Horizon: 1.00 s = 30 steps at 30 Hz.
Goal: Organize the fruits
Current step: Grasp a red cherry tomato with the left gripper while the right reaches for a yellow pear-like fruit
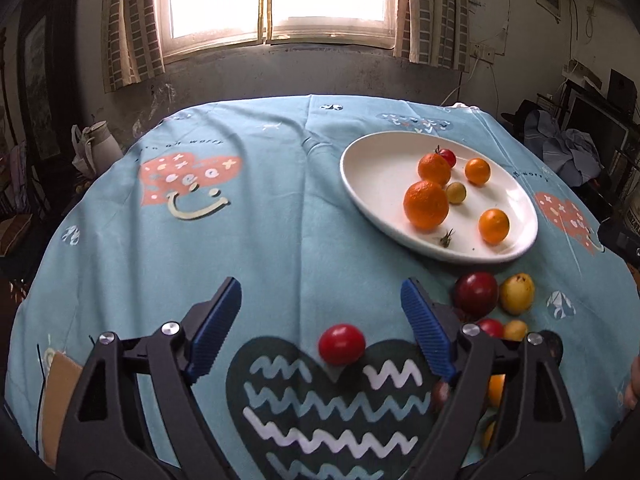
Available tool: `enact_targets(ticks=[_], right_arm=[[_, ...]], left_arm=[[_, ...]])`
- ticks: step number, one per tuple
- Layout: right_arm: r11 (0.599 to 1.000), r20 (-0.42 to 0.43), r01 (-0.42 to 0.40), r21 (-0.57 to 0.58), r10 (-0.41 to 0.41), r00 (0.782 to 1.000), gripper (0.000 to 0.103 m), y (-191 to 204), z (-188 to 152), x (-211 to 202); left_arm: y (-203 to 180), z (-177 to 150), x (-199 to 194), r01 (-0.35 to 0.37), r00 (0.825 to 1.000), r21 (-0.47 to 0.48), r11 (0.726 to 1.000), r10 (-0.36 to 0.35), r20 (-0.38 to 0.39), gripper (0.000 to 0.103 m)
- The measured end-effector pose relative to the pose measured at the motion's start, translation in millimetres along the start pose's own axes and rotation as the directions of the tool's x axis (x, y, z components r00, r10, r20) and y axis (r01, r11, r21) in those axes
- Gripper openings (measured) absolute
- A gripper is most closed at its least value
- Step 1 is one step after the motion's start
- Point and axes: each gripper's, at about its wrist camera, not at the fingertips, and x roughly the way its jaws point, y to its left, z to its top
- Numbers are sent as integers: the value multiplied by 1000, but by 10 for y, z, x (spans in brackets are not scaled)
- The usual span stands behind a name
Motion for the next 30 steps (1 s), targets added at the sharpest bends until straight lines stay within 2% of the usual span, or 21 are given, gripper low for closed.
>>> enact_targets(ticks=[3, 8, 15, 19, 21, 22, 24, 26, 30], right_arm=[[1000, -18, -1, -10, 1, 1000, 62, 52, -107, -19], [1000, -22, 12, -19, -13, 1000, 62, 47, -124, 6], [1000, -52, 16, -26, -18, 998, 62, 73, -161, 62], [999, -55, 18, -32, -20, 998, 62, 85, -170, 67], [999, -59, 20, -33, -22, 998, 62, 89, -174, 75], [999, -61, 20, -34, -23, 998, 62, 91, -177, 79], [999, -65, 22, -38, -24, 998, 62, 96, -176, 93], [999, -69, 24, -41, -27, 997, 62, 101, -183, 106], [999, -75, 27, -37, -30, 997, 62, 79, -197, 144]], left_arm=[[74, -208, 34, -37, 998, 4, 999, 37, -54, 85], [-3, -252, 81, -66, 997, 61, 996, 68, -45, 85], [-28, -227, 192, -3, 997, 61, 998, 8, -83, 84], [-36, -225, 227, 33, 995, 58, 998, -27, -96, 72], [-52, -229, 256, 51, 993, 59, 997, -44, -110, 63], [-56, -228, 271, 62, 991, 56, 997, -55, -118, 55], [-56, -229, 302, 83, 988, 51, 995, -76, -133, 50], [-63, -238, 346, 105, 984, 49, 993, -96, -153, 38], [-84, -247, 363, 111, 982, 57, 992, -101, -159, 33]])
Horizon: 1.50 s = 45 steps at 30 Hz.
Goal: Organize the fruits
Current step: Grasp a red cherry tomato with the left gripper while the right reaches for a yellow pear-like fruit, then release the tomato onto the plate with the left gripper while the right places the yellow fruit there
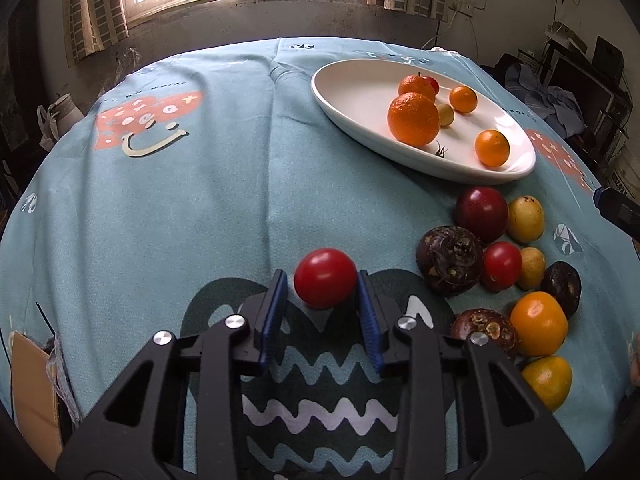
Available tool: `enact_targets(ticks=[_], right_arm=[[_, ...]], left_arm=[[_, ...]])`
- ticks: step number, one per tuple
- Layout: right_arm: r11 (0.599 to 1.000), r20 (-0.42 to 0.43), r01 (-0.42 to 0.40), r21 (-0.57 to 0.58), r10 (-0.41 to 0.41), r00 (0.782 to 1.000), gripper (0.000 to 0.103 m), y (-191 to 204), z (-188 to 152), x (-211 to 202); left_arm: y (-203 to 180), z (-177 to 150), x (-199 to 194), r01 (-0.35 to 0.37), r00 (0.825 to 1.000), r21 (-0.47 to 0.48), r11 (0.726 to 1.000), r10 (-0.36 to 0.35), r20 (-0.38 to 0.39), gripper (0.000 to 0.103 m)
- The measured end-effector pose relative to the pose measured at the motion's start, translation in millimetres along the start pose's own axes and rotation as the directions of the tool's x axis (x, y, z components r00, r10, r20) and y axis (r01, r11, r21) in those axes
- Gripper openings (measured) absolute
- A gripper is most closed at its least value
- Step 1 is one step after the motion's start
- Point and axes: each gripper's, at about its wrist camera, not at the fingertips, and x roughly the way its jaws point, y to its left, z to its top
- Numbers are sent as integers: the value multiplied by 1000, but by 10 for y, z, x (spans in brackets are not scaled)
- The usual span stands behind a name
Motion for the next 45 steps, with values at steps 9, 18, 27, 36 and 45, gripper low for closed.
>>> enact_targets(ticks=[9, 18, 27, 36, 45], right_arm=[[999, -49, -4, -40, 2, 999, 62, 72, -72, 137], [998, -133, 14, -61, -22, 991, 51, 138, -51, 543], [1000, -143, -10, -13, 8, 990, 37, 25, -1, 510], [999, 113, -22, 40, 17, 993, 37, -100, 672, -198], [1000, 77, 31, -3, -31, 997, 37, -136, 978, 422]], left_arm=[[-23, 14, -181, -15, 998, 2, 1000, 15, 69, 29], [-103, 0, -167, -3, 998, 35, 999, 1, 57, 29], [-124, -14, -100, 2, 1000, 40, 999, -3, 30, 29], [-336, 723, -416, 25, 988, 41, 999, -31, 153, 29], [-433, 1314, 181, 37, 991, -5, 999, -36, 129, 29]])
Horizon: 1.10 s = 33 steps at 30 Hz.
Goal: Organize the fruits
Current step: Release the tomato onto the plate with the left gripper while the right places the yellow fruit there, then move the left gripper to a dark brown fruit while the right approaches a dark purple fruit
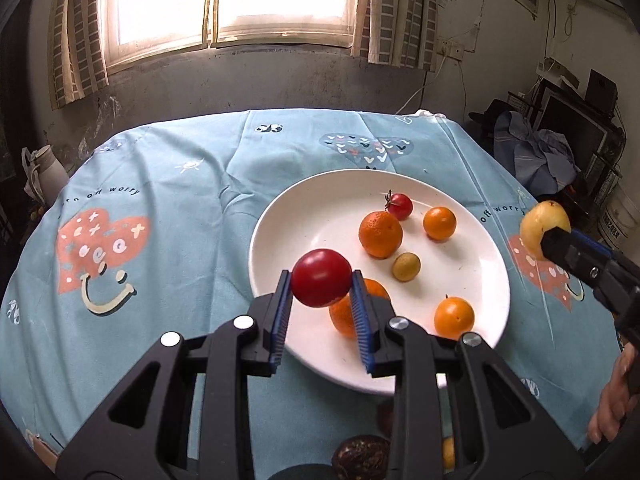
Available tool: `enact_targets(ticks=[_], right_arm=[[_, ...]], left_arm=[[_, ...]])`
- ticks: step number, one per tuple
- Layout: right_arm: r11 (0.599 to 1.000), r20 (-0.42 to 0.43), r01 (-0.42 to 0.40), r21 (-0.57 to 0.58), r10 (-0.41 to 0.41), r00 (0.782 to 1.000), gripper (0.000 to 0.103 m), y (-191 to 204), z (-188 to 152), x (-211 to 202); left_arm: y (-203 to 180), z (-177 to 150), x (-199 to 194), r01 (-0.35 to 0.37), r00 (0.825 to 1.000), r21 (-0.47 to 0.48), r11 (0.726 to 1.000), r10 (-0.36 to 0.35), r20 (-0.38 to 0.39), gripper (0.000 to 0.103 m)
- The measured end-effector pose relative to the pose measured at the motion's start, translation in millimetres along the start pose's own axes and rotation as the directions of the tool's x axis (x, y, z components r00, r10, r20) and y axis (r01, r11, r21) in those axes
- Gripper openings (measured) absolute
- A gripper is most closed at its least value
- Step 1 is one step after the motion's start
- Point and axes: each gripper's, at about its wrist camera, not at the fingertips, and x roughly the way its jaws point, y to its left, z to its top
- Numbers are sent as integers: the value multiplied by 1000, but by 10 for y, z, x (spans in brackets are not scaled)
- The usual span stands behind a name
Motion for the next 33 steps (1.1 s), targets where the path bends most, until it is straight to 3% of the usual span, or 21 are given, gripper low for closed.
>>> enact_targets(ticks=[8, 14, 15, 16, 18, 21, 24, 29, 33], right_arm=[[999, -95, 40, 21, -37, 995, 37, -174, -129, 516], [999, -171, 41, 13, -38, 985, 41, -186, -209, 742], [999, -161, 47, 12, -44, 986, 44, -195, -216, 735], [998, -146, 56, 9, -55, 988, 47, -199, -214, 714], [998, -125, 56, 6, -55, 991, 47, -199, -182, 655], [999, -81, 38, 15, -37, 996, 49, -169, -100, 497], [999, -9, 22, 24, -22, 1000, 61, -118, -2, 258], [999, 66, -43, 31, 41, 997, 61, 19, 119, -162], [996, 84, -89, 6, 88, 993, 61, 195, 31, -468]], left_arm=[[35, 29, 497, 5, 999, 1, 1000, -5, -54, 29], [88, 39, 577, -9, 999, -13, 1000, 8, -51, 32], [98, 38, 582, -16, 999, -15, 1000, 16, -49, 34], [108, 36, 578, -30, 999, -16, 999, 30, -43, 49], [121, 32, 562, -33, 999, -13, 999, 33, -31, 62], [132, 29, 546, -26, 999, -7, 1000, 25, -31, 63], [142, 28, 503, -38, 999, -5, 999, 38, -30, 82], [205, -27, 203, -54, 999, -27, 998, 54, -4, 86], [274, -207, -173, -72, 997, -62, 995, 73, 16, 91]])
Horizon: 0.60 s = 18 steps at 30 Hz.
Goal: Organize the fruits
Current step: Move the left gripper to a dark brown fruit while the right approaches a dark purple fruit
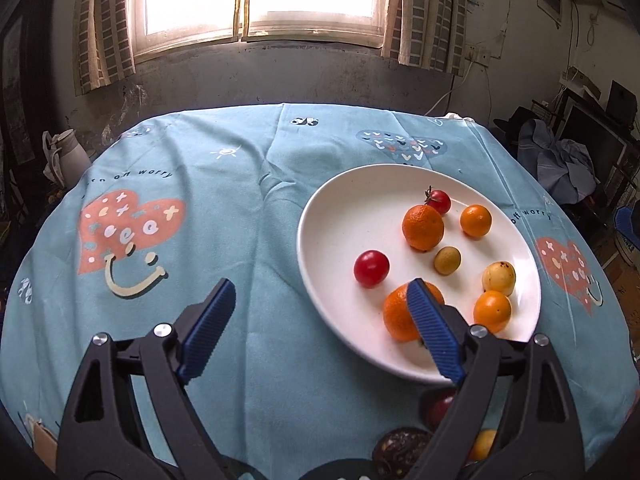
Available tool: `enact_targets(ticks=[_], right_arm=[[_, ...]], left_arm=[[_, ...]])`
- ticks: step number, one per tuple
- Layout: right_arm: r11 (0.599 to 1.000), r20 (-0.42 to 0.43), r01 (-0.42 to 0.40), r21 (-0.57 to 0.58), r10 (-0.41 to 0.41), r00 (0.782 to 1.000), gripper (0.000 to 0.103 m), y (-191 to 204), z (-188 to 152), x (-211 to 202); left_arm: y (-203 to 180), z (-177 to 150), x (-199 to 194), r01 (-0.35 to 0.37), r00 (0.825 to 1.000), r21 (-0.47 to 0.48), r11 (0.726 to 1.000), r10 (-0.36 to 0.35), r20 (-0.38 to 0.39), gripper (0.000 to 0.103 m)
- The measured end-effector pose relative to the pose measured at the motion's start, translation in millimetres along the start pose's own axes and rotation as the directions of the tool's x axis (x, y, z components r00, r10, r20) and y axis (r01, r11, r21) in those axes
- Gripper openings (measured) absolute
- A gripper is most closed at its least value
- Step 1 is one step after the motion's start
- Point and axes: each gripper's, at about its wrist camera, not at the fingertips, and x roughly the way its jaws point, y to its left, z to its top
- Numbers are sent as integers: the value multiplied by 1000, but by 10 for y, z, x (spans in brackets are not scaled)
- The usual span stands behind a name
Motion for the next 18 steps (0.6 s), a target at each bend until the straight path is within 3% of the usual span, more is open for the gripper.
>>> enact_targets(ticks=[4, 7, 10, 12, 18], right_arm=[[999, -19, -33, -13, 33, 999, 61, 91, -406, -249], [999, -106, -15, -45, 10, 994, 61, 121, -795, -299], [994, -218, -5, -106, -19, 976, 61, 177, -1118, -271], [992, -241, 0, -125, -30, 970, 61, 187, -1219, -286], [988, -363, 56, -147, -106, 926, 61, 117, -1414, -87]], left_arm=[[49, -339, -322, 12, 1000, -24, 1000, -12, 6, 95], [-7, -668, -478, -28, 1000, 30, 999, 28, 1, 96], [-94, -935, -536, -77, 997, 117, 990, 78, -8, 97], [-129, -1025, -555, -112, 994, 155, 982, 113, 1, 97], [-195, -1066, -491, -84, 996, 193, 978, 89, -21, 97]])
